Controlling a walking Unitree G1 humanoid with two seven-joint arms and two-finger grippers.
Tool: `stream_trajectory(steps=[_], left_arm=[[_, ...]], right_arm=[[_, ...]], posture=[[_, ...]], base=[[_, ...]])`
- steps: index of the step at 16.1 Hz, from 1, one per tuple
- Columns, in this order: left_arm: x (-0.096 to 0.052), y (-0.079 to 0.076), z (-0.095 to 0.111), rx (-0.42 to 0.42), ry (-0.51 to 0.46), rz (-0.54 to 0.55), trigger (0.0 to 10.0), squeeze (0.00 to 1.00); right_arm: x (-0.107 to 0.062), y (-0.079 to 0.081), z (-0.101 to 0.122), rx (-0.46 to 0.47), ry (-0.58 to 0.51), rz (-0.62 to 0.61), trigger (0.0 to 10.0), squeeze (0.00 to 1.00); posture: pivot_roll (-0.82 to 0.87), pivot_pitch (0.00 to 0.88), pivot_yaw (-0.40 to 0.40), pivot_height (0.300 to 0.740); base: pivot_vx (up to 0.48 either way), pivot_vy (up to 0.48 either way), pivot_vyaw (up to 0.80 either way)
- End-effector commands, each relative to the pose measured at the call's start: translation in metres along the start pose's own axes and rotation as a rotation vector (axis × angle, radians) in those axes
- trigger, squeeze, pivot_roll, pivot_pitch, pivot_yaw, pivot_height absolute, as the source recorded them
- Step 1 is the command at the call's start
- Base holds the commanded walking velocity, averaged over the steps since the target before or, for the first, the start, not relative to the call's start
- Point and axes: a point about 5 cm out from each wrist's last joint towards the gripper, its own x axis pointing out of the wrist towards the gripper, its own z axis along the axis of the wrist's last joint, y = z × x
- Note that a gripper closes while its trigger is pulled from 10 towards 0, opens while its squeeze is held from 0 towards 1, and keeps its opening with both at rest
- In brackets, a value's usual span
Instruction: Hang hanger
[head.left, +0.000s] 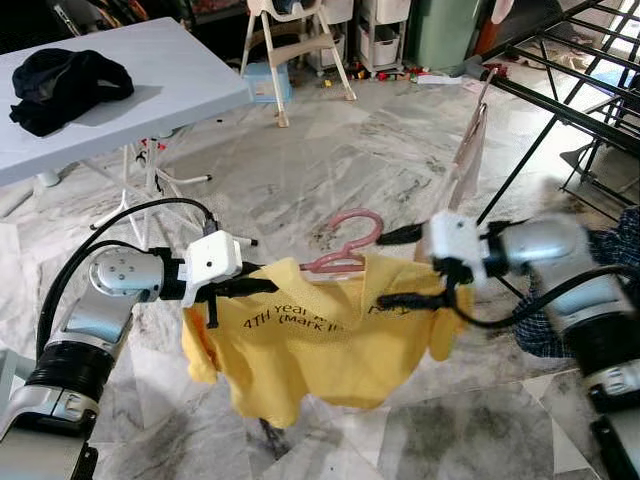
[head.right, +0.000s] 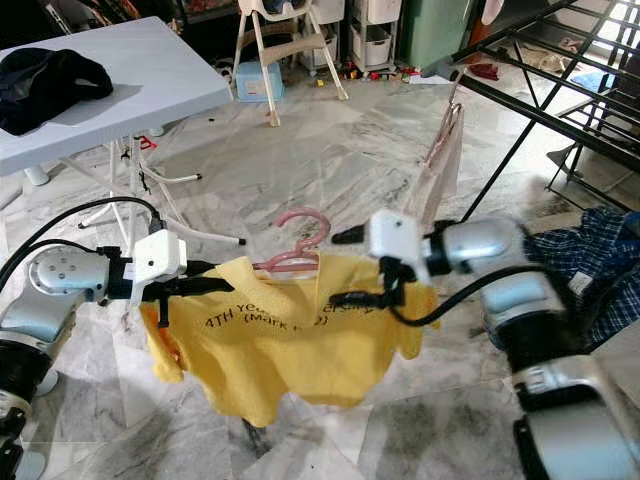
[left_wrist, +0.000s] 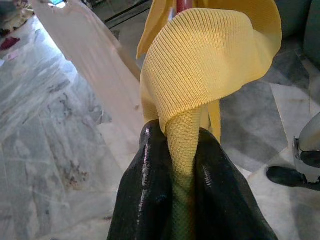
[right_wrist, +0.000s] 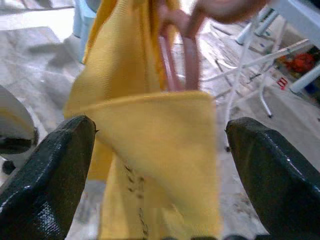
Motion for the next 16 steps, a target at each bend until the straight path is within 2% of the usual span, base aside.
stream_trajectory(steps=[1, 2, 3, 4, 7, 12, 16], left_arm=[[-0.001, 0.003, 0.008, 0.029, -0.024, 0.006, 0.0, 0.0], [0.0, 0.003, 0.009, 0.031, -0.026, 0.002, 0.0, 0.0], [0.001, 0.003, 0.01, 0.034, -0.029, 0.002, 0.0, 0.0], [0.001, 0.004, 0.011, 0.037, -0.032, 0.001, 0.0, 0.0], [0.004, 0.003, 0.014, 0.048, -0.036, -0.01, 0.0, 0.0], [0.006, 0.002, 0.016, 0.06, -0.039, -0.016, 0.0, 0.0], [0.007, 0.0, 0.017, 0.065, -0.042, -0.024, 0.0, 0.0]], right_arm=[[0.006, 0.002, -0.002, -0.01, 0.008, 0.018, 10.0, 0.32], [0.009, 0.003, -0.004, 0.003, 0.012, 0.024, 10.0, 0.27], [0.012, 0.003, -0.007, 0.0, 0.029, 0.021, 4.0, 0.16], [0.013, 0.003, -0.011, 0.009, 0.04, 0.015, 0.0, 0.15], [0.014, 0.002, -0.024, 0.02, 0.126, -0.012, 0.0, 0.0], [0.012, 0.001, -0.036, 0.043, 0.229, -0.002, 0.0, 0.0], [0.01, -0.002, -0.038, 0.055, 0.255, 0.022, 0.0, 0.0]], posture=[[-0.12, 0.081, 0.04, 0.74], [-0.12, 0.081, 0.04, 0.74], [-0.12, 0.078, 0.041, 0.74], [-0.12, 0.077, 0.039, 0.74], [-0.12, 0.075, 0.039, 0.74], [-0.12, 0.074, 0.038, 0.74], [-0.12, 0.072, 0.035, 0.74]], base=[[0.0, 0.0, 0.0], [0.0, 0.0, 0.0], [0.0, 0.0, 0.0], [0.0, 0.0, 0.0], [0.0, 0.0, 0.0], [0.0, 0.0, 0.0], [0.0, 0.0, 0.0]])
